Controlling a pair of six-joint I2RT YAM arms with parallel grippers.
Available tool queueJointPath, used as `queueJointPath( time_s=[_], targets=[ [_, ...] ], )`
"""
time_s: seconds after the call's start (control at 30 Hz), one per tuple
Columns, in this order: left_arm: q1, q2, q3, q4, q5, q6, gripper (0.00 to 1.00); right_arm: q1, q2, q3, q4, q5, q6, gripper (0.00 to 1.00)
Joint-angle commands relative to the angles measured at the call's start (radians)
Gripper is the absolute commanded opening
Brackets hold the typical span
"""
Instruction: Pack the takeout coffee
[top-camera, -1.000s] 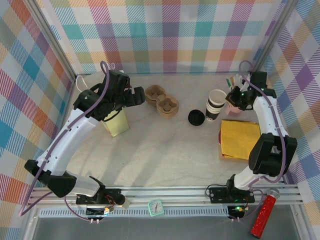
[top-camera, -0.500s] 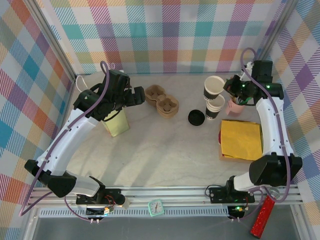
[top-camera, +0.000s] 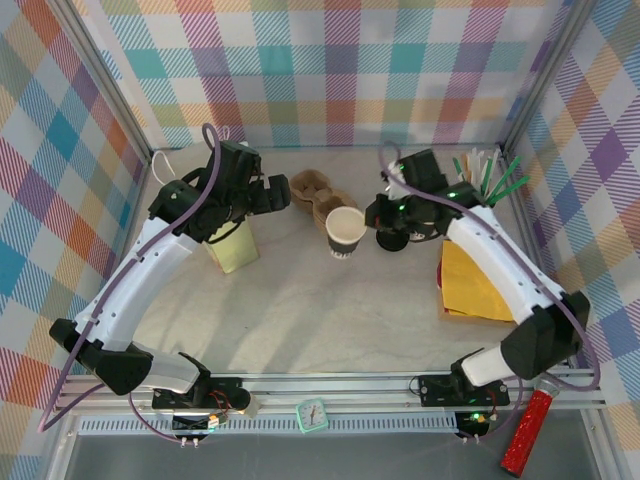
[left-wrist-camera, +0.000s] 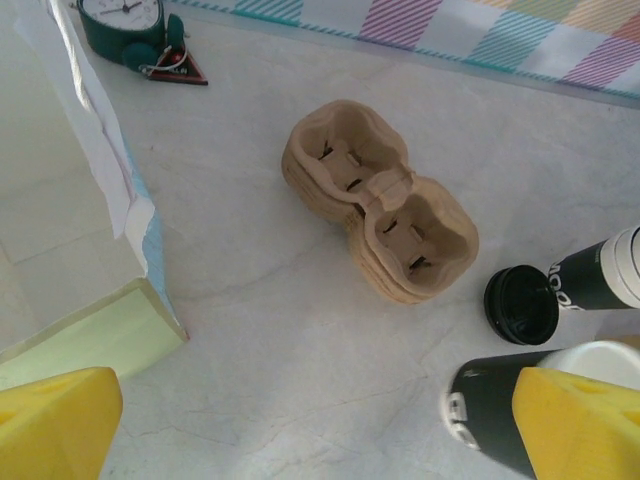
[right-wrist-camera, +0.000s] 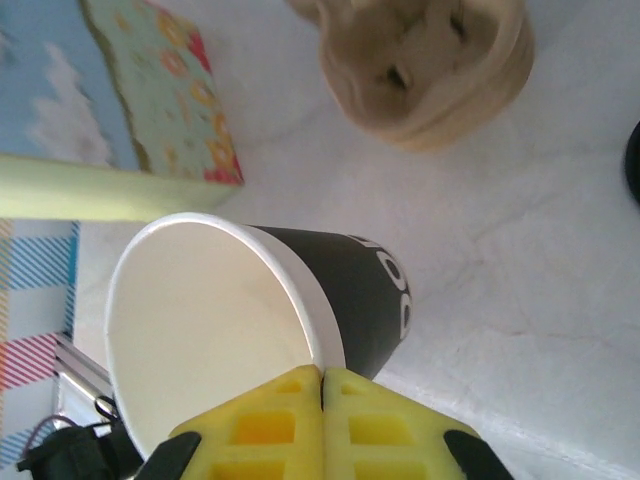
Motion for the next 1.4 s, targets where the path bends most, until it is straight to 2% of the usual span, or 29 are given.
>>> queueJointPath(
  time_s=[0.0,0.13,0.37,0.57,0.63,0.7,0.73,0.8,0.83,1.2,1.37],
  targets=[
    [-0.012,-0.04,-0.024,0.011,-0.005,-0.014,1.0,0.04,0.039,-0.054,0.08,0.018,0.056,0.0],
    [-0.012,-0.056,-0.043,0.012,-0.013,-0.02,1.0,0.061,0.067,-0.149,0.163,-0.006,0.092,0.0],
    [-0.012,-0.059,-0.052,0.013,-0.015,-0.021,1.0,0.094,0.082,-0.248,0.25,0.024,0.095,0.0],
    [-0.012,-0.053,-0.049,0.015,-0.011,-0.022,1.0,0.11,0.081,-0.305,0.281,0.041,0.083,0.04],
    [-0.012,-0.054,-0.048,0.015,-0.009,-0.023,1.0,0.112,0.073,-0.312,0.278,0.043,0.083,0.09],
    [-0.012,-0.056,-0.046,0.014,-0.01,-0.022,1.0,0.113,0.066,-0.313,0.269,0.047,0.081,0.19],
    [-0.012,-0.056,-0.047,0.014,-0.01,-0.022,1.0,0.113,0.059,-0.309,0.26,0.052,0.077,0.24],
    [-0.012,-0.056,-0.047,0.012,-0.009,-0.022,1.0,0.113,0.051,-0.291,0.234,0.069,0.066,0.43],
    [-0.012,-0.056,-0.047,0.012,-0.009,-0.021,1.0,0.113,0.048,-0.277,0.214,0.077,0.059,0.46],
    [-0.012,-0.052,-0.07,0.025,0.029,-0.022,1.0,0.076,0.037,-0.129,0.058,0.175,-0.032,0.49],
    [-0.012,-0.047,-0.08,0.038,0.06,-0.027,1.0,0.021,0.11,-0.081,0.013,0.245,-0.099,0.43]
  ],
)
